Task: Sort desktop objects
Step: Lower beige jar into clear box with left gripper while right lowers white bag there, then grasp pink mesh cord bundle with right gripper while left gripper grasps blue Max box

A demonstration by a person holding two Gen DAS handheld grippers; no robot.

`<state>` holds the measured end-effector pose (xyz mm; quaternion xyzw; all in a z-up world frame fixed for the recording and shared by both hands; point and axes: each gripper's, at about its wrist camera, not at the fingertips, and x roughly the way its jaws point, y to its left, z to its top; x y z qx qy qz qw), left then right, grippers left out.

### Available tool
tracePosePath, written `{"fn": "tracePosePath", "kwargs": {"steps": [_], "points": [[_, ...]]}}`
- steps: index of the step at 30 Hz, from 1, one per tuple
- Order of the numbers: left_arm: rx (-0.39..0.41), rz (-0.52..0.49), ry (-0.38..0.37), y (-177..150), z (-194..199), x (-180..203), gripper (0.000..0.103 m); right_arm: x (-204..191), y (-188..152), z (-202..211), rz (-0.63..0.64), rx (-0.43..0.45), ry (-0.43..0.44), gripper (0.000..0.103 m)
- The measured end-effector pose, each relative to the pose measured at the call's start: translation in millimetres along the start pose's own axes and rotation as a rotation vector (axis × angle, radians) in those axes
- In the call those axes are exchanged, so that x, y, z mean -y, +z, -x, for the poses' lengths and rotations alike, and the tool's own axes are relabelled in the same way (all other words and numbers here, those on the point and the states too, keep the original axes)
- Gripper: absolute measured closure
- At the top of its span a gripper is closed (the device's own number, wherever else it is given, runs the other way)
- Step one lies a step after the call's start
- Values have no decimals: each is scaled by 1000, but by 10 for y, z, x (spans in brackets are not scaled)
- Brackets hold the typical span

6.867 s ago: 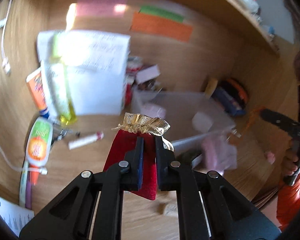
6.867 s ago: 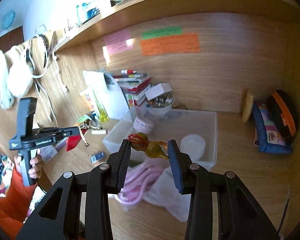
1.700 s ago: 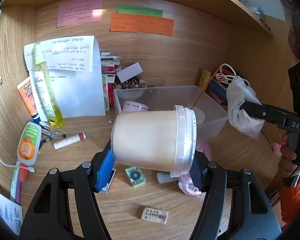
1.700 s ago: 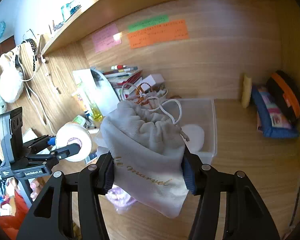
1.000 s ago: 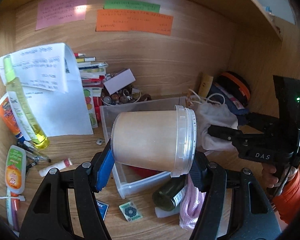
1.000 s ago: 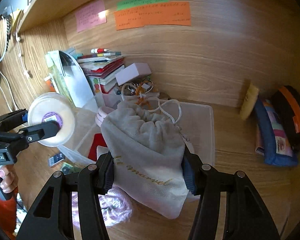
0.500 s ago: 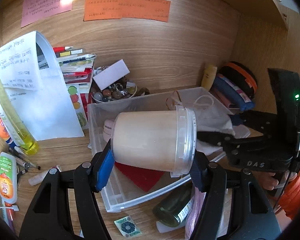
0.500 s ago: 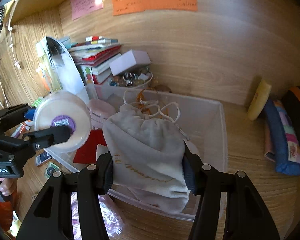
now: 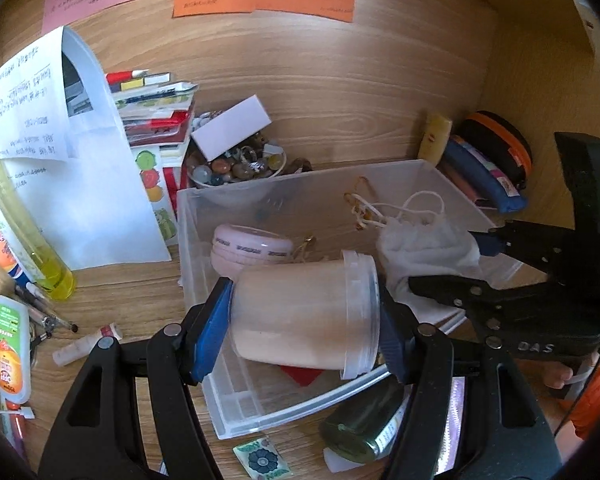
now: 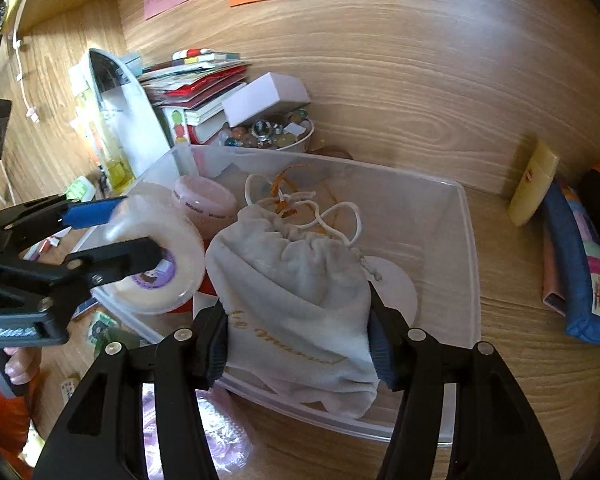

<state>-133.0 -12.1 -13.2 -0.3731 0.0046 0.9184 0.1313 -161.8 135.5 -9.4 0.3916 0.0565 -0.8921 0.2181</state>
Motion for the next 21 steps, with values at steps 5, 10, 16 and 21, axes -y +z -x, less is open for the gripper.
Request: {"fn": "tracePosePath", "kwargs": {"steps": [5, 10, 16, 21], "points": [[-6, 13, 11, -6, 9, -7, 38, 1, -7, 6, -7, -13, -14, 43], [50, -13, 38, -1, 177, 62, 31, -10, -9, 48, -12, -11, -43, 31], [107, -48, 67, -25, 411, 150, 21, -64, -37, 201, -18, 11, -39, 23], [114, -30, 73, -93, 554, 110, 15, -151, -97, 332, -9, 22, -56, 22]]}}
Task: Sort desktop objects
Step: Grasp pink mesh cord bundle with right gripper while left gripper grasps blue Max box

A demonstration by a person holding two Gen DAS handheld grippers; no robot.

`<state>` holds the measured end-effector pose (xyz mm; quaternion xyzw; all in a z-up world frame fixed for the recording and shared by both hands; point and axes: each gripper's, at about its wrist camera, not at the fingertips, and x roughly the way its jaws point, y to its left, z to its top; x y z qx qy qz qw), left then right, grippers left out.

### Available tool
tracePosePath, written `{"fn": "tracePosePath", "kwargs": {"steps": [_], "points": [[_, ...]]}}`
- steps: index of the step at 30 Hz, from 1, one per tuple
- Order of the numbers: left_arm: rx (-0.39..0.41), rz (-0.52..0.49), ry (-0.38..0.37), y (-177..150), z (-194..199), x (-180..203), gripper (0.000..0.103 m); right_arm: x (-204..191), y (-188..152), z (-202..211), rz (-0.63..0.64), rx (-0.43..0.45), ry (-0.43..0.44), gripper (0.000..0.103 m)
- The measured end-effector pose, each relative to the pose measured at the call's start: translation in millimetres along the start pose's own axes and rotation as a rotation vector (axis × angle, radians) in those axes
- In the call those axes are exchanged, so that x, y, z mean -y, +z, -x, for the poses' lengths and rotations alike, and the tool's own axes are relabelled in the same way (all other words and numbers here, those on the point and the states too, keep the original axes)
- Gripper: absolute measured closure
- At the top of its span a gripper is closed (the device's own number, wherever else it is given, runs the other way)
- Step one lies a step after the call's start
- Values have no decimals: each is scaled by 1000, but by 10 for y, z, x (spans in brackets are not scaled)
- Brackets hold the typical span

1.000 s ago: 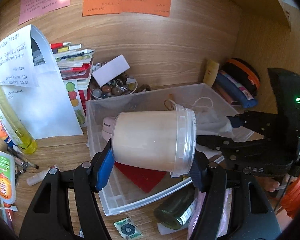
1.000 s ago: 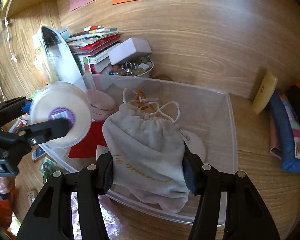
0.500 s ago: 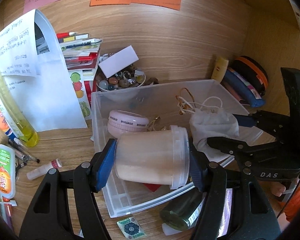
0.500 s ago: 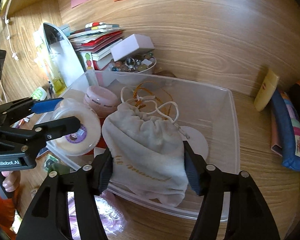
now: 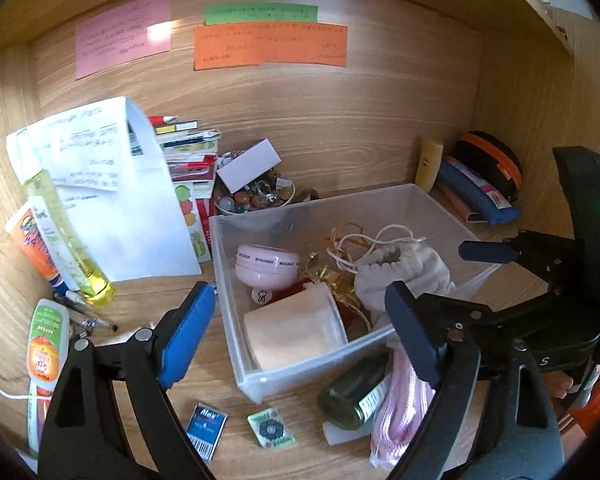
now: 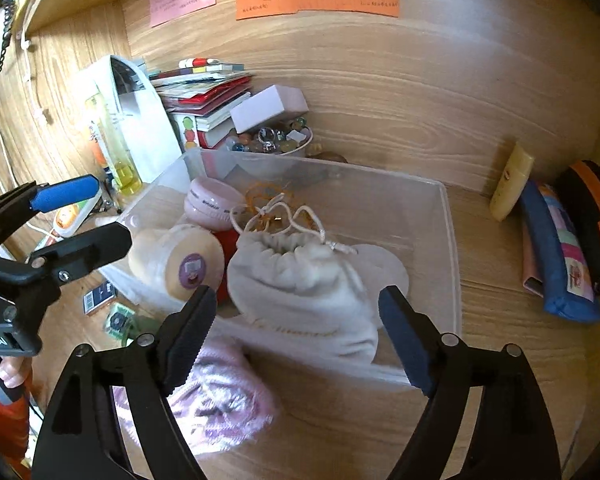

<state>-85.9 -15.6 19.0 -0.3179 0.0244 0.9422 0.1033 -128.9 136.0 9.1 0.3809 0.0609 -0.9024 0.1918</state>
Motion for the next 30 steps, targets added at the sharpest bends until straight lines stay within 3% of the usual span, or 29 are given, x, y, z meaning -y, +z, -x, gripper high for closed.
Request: {"fn": "tracePosePath", "kwargs": {"steps": [8, 12, 16, 26, 30], "points": [[-1, 35, 39, -117, 263, -110, 10, -134, -140, 200, 16, 0, -26, 20], [3, 50, 88, -218, 402, -212, 2, -172, -203, 269, 2, -12, -32, 20], [-1, 54, 155, -362, 489, -322, 2, -197, -273, 299, -35, -28, -5, 19], [-134, 134, 194, -811, 410, -822, 2, -547, -413, 10, -143, -101, 95, 15], [-175, 133, 193, -959, 364, -918, 2, -627, -475, -138, -113, -139, 42, 15]]}}
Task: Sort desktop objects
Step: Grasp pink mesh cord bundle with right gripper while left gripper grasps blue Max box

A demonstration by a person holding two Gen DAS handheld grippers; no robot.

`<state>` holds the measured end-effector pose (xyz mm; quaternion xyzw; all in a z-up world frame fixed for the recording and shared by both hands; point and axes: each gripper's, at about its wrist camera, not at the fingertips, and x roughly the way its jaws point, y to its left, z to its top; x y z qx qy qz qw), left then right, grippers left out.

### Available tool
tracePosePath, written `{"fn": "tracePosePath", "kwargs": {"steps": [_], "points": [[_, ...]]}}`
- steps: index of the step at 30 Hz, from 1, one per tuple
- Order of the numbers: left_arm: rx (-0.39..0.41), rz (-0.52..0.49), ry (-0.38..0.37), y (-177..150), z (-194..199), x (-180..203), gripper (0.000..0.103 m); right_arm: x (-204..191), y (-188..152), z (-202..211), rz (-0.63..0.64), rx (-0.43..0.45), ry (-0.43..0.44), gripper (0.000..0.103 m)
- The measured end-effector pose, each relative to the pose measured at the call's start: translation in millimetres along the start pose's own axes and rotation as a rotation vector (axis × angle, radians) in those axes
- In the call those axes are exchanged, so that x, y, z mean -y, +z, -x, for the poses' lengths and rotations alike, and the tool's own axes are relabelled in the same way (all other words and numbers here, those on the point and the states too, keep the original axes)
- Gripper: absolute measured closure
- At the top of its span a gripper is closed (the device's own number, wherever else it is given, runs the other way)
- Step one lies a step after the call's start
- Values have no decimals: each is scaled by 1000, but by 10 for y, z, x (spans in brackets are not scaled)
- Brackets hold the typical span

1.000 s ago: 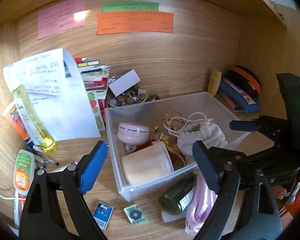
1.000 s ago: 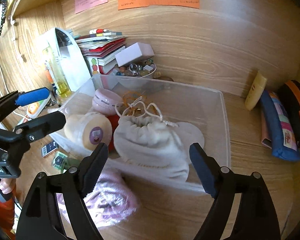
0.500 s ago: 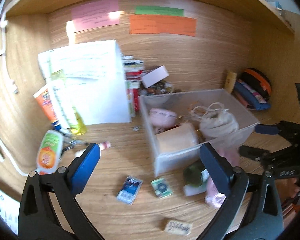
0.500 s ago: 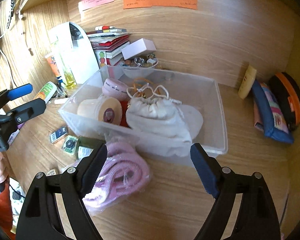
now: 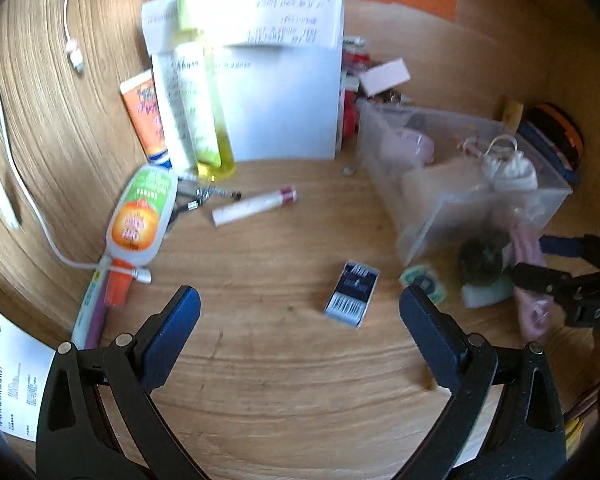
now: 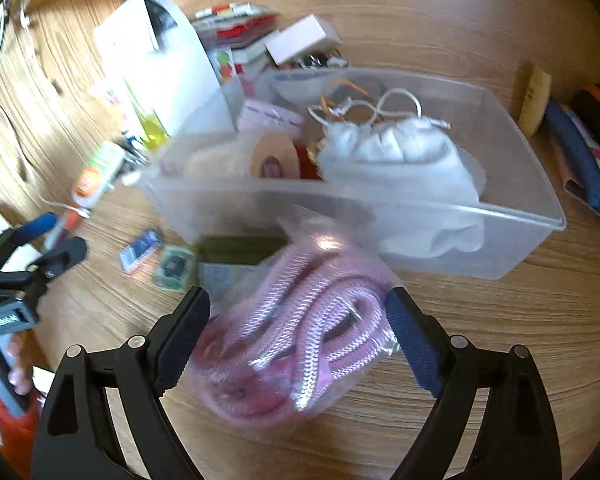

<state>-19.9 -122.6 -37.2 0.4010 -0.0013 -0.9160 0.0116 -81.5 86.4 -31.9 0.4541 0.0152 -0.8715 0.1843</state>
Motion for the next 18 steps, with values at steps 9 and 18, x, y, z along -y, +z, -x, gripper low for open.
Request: {"fn": "tracePosePath", "kwargs": {"steps": [9, 18], "points": [[-103, -53, -31, -85, -326, 61, 2, 305, -233, 55, 53, -57, -116, 15], [-111, -78, -6, 28, -506, 134, 2, 726, -313, 93, -46, -63, -138, 12]]}}
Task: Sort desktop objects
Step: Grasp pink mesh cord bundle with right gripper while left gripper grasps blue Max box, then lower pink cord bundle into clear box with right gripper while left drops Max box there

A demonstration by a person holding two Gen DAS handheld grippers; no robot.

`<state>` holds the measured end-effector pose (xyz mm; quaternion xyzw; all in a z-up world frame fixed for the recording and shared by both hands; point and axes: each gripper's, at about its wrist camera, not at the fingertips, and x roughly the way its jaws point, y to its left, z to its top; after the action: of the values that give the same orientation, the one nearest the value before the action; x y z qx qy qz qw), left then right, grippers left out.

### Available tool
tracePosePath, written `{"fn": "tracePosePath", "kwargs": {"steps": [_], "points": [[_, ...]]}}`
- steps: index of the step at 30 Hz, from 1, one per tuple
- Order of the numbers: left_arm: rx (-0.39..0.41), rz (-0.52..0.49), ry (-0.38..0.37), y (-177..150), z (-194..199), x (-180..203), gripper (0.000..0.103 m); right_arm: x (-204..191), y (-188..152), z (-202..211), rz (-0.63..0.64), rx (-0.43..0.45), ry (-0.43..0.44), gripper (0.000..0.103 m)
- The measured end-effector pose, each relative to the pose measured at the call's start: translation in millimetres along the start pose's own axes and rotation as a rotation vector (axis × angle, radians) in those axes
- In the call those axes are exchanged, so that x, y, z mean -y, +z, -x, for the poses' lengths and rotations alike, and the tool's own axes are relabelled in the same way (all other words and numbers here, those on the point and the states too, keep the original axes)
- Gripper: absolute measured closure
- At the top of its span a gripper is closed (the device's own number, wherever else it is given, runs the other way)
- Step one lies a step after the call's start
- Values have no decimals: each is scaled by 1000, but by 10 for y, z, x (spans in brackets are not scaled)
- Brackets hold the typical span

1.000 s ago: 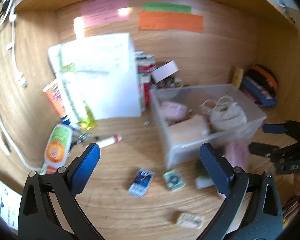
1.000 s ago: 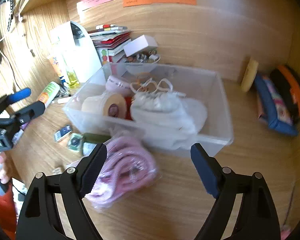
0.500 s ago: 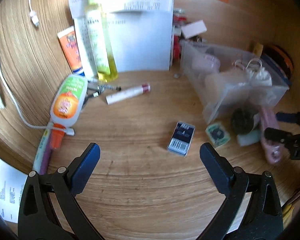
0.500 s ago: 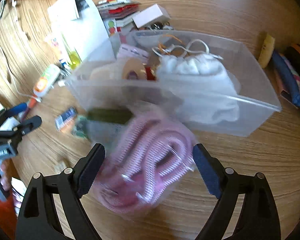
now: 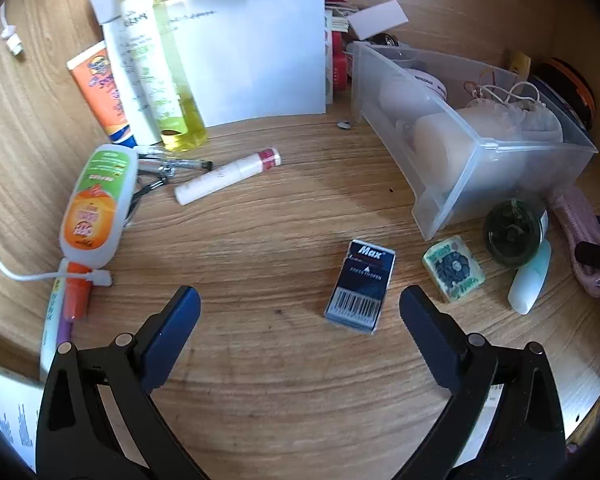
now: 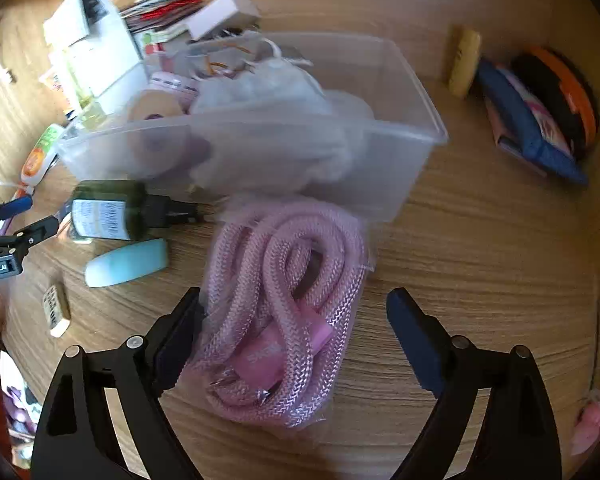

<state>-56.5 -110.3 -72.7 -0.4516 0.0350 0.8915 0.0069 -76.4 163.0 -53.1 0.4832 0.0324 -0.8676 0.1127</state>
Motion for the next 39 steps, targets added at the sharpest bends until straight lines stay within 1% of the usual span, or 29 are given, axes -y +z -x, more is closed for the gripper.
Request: {"fn": "tracePosePath", "kwargs": {"steps": [1, 2, 3, 8, 9, 10, 11, 12, 13, 14, 16, 17, 18, 19, 20, 24, 25, 27, 28, 32, 39], "points": [[-4, -9, -2, 13, -17, 18, 2, 35, 3, -30, -16, -11, 15, 9], [-6, -17, 1, 21, -32, 36, 2, 62, 8, -41, -29, -10, 24, 8], [-9, -26, 11, 31, -51, 54, 2, 63, 13, -43, -31, -5, 17, 7], [-9, -38, 7, 63, -85, 83, 3, 42, 19, -67, -3, 13, 11, 6], [-5, -41, 10, 64, -81, 88, 6, 26, 12, -71, 11, 20, 4, 8], [-5, -47, 10, 62, -80, 96, 13, 3, 4, -72, 30, 28, -2, 13], [-6, -50, 2, 61, -81, 102, 16, -21, -5, -66, 50, 38, -3, 17], [-5, -51, -3, 63, -73, 103, 19, -50, -16, -59, 70, 44, 0, 26], [-4, -52, -6, 62, -68, 105, 23, -82, -21, -44, 94, 49, 6, 30], [-1, -53, -10, 63, -63, 104, 27, -96, -25, -38, 100, 49, 10, 32], [4, -54, -33, 60, -46, 103, 44, -100, -21, -31, 108, 53, 22, 37], [8, -54, -42, 59, -39, 100, 49, -91, -25, -22, 111, 54, 31, 38], [9, -55, -48, 60, -36, 97, 60, -80, -30, -12, 114, 54, 43, 42], [10, -55, -53, 59, -33, 95, 71, -64, -38, 2, 113, 54, 58, 42], [10, -56, -57, 54, -21, 102, 74, -46, -49, 16, 110, 53, 74, 43], [16, -51, -42, 34, 11, 103, 76, 78, -114, 76, 72, 53, 131, 44], [20, -43, -48, 29, 22, 96, 76, 123, -126, 93, 56, 56, 143, 44], [35, -26, -67, 16, 98, 80, 76, 19, -99, 84, 31, 67, 149, 44], [44, -22, -70, 26, 117, 78, 76, 47, -104, 114, 22, 76, 149, 44], [111, -14, -75, 65, 360, 114, 76, 97, -93, 229, 15, 110, 154, 44], [221, -23, -115, 209, 750, 312, 76, 45, 34, 440, 46, 181, 160, 44]]}}
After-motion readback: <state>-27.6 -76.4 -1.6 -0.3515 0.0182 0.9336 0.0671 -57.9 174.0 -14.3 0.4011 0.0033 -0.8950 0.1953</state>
